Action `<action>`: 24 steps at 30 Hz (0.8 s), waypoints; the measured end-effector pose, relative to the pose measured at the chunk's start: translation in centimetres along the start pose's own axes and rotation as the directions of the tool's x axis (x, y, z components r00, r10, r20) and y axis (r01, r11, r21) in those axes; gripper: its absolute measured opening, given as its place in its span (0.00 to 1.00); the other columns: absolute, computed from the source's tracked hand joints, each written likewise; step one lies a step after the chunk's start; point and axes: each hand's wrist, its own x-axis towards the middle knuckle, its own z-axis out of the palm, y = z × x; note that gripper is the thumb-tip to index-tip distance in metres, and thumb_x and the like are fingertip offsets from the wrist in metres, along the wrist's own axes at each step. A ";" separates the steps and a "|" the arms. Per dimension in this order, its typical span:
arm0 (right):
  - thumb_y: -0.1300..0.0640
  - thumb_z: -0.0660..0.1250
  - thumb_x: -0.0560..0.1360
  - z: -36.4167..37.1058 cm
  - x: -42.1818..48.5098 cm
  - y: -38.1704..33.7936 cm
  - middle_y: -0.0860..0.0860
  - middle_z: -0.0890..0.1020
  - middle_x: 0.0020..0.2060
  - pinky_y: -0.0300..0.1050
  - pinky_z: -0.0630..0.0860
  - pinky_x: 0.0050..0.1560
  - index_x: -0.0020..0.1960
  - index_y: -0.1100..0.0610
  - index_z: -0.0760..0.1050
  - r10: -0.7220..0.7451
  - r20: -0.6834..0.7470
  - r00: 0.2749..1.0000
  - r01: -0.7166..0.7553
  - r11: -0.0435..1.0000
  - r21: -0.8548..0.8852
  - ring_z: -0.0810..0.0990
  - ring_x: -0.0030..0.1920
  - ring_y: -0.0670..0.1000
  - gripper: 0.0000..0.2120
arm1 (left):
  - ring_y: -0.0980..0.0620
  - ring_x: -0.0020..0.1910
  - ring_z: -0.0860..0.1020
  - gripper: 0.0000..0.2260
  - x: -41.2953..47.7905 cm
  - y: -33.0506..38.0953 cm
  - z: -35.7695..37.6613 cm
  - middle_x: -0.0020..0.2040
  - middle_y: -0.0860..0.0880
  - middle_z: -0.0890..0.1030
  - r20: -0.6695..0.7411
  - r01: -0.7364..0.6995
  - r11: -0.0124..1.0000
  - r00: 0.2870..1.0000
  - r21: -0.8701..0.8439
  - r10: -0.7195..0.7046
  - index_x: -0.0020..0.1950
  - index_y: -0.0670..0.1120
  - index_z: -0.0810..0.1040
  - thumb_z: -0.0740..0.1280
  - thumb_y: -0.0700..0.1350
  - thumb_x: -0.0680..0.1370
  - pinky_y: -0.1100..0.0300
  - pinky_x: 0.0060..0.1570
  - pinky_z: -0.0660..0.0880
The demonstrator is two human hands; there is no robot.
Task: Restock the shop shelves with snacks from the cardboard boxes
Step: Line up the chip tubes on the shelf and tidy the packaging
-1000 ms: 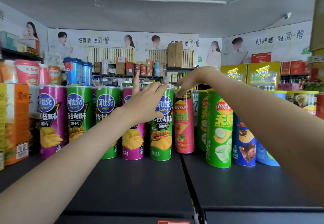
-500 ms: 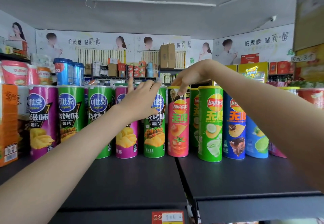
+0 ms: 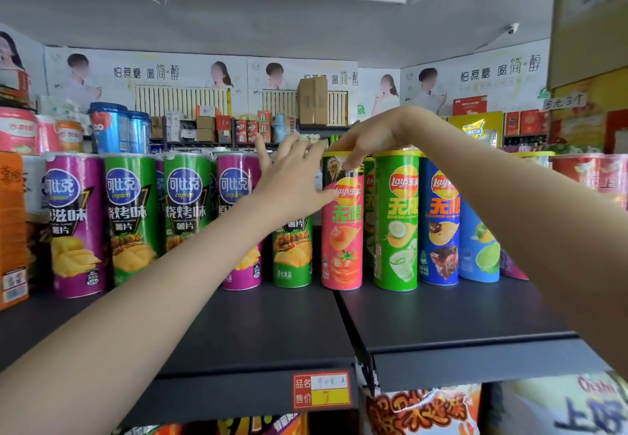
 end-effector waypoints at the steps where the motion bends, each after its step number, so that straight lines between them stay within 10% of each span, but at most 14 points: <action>1: 0.57 0.65 0.78 0.3 -0.4 0.1 0.53 0.65 0.74 0.54 0.60 0.73 0.77 0.51 0.59 -0.002 -0.021 1.000 0.002 1.000 -0.019 0.62 0.74 0.56 0.30 | 0.48 0.78 0.47 0.38 0.2 0.6 0.1 0.77 0.48 0.58 0.005 -0.002 1.000 1.000 -0.010 0.002 0.79 0.52 0.52 0.62 0.66 0.75 0.32 0.69 0.33; 6: 0.46 0.68 0.75 2.1 -3.3 0.9 0.50 0.57 0.77 0.60 0.41 0.74 0.78 0.45 0.53 -0.082 -0.429 0.900 -0.028 0.969 -0.244 0.54 0.77 0.53 0.37 | 0.49 0.78 0.45 0.41 1.0 2.4 0.7 0.78 0.49 0.56 0.049 -0.042 0.999 0.998 0.014 0.041 0.78 0.50 0.52 0.65 0.66 0.72 0.30 0.67 0.32; 12: 0.53 0.76 0.68 10.3 -5.6 3.7 0.58 0.68 0.65 0.52 0.65 0.62 0.74 0.61 0.57 0.079 -0.890 0.449 0.039 0.993 0.108 0.66 0.64 0.60 0.42 | 0.48 0.77 0.51 0.43 1.2 3.3 0.6 0.76 0.47 0.59 0.046 -0.022 0.999 0.999 0.022 0.021 0.77 0.46 0.53 0.69 0.63 0.71 0.33 0.66 0.30; 18: 0.55 0.76 0.67 16.1 -5.7 5.0 0.59 0.64 0.67 0.59 0.69 0.62 0.77 0.56 0.46 0.282 -0.739 0.612 0.014 0.930 0.366 0.68 0.65 0.63 0.50 | 0.41 0.74 0.60 0.42 1.4 3.5 1.1 0.73 0.42 0.61 0.047 -0.037 0.998 0.998 -0.057 0.039 0.77 0.47 0.51 0.72 0.55 0.72 0.36 0.71 0.37; 24: 0.55 0.74 0.70 17.4 -5.0 4.8 0.59 0.68 0.61 0.55 0.69 0.59 0.77 0.48 0.33 0.324 -0.658 0.680 -0.071 0.922 0.380 0.74 0.56 0.61 0.55 | 0.39 0.63 0.70 0.36 1.3 3.5 0.7 0.70 0.40 0.61 0.055 -0.054 0.974 0.996 -0.220 0.068 0.76 0.47 0.56 0.72 0.47 0.74 0.47 0.62 0.72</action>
